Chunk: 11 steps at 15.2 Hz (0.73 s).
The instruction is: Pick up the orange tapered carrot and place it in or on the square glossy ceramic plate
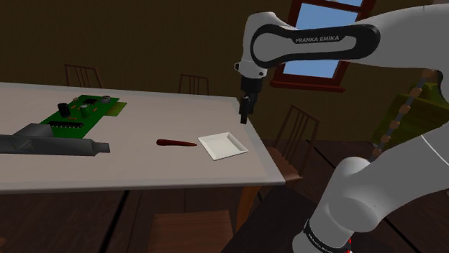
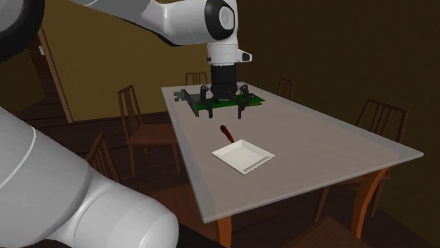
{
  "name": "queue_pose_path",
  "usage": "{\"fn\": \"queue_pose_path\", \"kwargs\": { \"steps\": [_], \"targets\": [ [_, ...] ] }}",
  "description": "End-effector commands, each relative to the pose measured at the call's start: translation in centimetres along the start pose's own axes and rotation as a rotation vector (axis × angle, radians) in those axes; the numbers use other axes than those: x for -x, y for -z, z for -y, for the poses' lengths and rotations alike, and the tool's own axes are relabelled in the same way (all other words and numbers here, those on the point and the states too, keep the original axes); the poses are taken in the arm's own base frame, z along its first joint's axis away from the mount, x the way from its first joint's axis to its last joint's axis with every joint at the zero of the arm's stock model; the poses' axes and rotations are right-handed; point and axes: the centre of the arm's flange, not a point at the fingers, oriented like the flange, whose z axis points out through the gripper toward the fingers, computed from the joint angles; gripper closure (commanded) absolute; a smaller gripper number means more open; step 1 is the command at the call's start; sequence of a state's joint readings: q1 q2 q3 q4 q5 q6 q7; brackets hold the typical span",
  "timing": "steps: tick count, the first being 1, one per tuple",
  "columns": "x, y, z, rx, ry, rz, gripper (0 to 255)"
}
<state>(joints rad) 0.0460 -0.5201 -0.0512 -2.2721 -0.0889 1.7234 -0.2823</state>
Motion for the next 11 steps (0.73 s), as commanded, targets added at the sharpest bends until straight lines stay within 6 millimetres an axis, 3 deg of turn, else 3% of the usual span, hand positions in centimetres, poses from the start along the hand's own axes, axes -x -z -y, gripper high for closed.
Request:
{"fn": "queue_pose_path", "kwargs": {
  "steps": [1, 11],
  "targets": [
    [-2.1, -1.4, -0.2, -0.005, 0.04, -0.011, 0],
    [-13.0, -7.6, -0.5, -0.032, 0.231, -0.062, 0]
  ]
}}
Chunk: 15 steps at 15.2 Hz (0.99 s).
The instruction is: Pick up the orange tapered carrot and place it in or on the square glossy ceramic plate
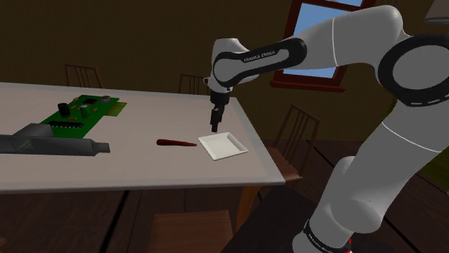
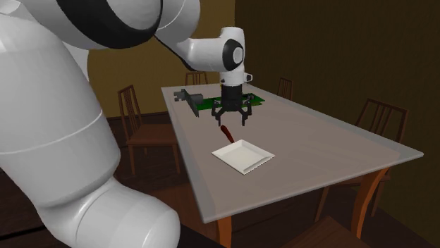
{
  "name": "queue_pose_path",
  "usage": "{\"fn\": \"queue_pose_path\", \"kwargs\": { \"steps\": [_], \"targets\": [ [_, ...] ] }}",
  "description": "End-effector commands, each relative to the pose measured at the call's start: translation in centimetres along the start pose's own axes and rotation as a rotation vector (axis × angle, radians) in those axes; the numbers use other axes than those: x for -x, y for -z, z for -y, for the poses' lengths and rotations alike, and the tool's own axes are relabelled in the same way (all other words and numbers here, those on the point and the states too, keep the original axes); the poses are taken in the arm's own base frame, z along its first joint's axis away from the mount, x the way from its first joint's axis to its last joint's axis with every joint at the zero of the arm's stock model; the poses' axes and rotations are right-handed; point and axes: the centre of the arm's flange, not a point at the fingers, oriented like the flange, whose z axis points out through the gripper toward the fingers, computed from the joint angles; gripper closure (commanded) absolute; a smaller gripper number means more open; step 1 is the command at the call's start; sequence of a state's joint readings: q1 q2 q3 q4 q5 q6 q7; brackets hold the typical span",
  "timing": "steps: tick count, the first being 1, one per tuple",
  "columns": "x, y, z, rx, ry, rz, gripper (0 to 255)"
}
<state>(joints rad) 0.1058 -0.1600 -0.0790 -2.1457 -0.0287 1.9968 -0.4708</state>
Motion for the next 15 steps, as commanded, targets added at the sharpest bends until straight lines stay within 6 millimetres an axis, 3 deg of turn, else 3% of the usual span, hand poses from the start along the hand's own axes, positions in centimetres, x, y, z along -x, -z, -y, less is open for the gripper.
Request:
{"fn": "queue_pose_path", "kwargs": {
  "steps": [1, 13, 15],
  "targets": [
    [-2.3, -1.0, -0.3, -0.005, 0.04, -0.012, 0],
    [-15.4, -8.4, -0.4, -0.037, 0.27, -0.073, 0],
    [-16.3, -9.4, -0.3, -0.039, 0.285, -0.076, 0]
  ]
}}
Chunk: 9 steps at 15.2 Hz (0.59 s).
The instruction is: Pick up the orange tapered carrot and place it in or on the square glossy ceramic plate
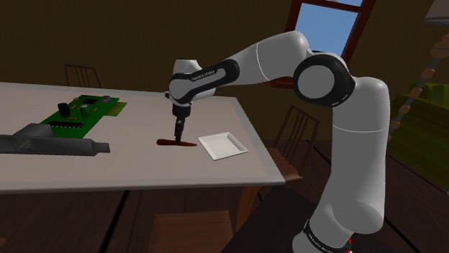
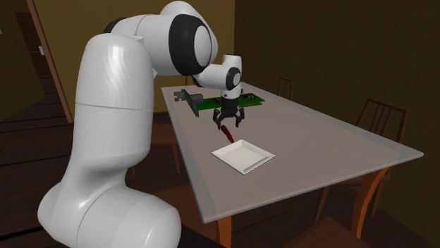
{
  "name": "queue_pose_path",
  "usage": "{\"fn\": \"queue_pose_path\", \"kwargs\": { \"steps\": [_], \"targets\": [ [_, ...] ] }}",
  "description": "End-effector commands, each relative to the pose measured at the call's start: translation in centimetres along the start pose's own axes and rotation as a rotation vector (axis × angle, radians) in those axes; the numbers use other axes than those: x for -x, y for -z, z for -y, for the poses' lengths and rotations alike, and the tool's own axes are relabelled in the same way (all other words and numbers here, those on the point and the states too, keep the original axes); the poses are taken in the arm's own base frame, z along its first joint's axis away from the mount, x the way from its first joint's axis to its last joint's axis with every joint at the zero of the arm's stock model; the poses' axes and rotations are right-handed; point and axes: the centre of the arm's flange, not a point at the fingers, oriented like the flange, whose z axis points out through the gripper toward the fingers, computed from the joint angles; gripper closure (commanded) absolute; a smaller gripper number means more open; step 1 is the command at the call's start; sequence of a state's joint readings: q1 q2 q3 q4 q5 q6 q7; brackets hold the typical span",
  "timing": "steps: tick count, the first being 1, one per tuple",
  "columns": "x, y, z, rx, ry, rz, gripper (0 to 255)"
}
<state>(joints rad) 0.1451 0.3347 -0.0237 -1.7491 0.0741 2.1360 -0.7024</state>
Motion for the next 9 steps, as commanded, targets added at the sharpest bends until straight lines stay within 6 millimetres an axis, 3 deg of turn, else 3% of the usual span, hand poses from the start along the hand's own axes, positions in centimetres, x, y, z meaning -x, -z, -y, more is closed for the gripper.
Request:
{"fn": "queue_pose_path", "kwargs": {
  "steps": [1, 6, 9],
  "targets": [
    [-0.5, -1.2, -0.1, -0.001, 0.009, -0.003, 0],
    [-0.5, -3.8, -0.1, -0.001, 0.009, -0.003, 0],
    [-0.5, -4.1, -0.1, -0.001, 0.009, -0.003, 0]
  ]
}}
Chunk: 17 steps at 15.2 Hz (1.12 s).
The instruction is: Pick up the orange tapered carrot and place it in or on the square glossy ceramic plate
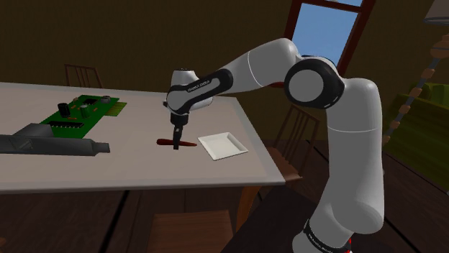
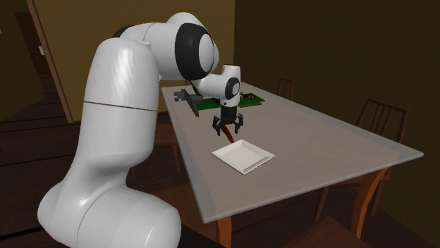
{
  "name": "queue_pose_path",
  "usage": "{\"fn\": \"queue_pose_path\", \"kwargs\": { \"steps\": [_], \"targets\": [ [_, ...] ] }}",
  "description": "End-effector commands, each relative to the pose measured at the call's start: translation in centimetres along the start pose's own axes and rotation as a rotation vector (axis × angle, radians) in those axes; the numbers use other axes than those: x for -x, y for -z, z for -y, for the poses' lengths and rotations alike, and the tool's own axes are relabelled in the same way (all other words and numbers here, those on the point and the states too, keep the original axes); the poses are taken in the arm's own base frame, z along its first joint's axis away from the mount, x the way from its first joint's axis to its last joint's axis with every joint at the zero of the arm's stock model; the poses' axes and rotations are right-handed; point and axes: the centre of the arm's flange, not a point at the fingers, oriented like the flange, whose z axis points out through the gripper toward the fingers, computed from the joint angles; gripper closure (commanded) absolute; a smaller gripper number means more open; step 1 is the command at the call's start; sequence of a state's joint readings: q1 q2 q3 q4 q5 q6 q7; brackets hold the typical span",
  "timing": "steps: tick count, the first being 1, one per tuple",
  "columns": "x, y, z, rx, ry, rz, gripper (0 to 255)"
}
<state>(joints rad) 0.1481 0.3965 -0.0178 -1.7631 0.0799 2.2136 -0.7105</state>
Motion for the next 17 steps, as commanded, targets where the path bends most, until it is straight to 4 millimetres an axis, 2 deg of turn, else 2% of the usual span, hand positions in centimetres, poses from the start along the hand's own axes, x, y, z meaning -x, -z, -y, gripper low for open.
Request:
{"fn": "queue_pose_path", "kwargs": {
  "steps": [1, 5, 6, 15, 17],
  "targets": [
    [0.0, -0.1, 0.0, 0.0, 0.0, 0.0, 0],
    [0.0, -0.1, 0.0, 0.0, 0.0, 0.0, 0],
    [0.0, -0.1, 0.0, 0.0, 0.0, 0.0, 255],
    [0.0, -0.1, 0.0, 0.0, 0.0, 0.0, 255],
    [-0.1, 0.9, 0.0, 0.0, 0.0, 0.0, 255]
  ]
}}
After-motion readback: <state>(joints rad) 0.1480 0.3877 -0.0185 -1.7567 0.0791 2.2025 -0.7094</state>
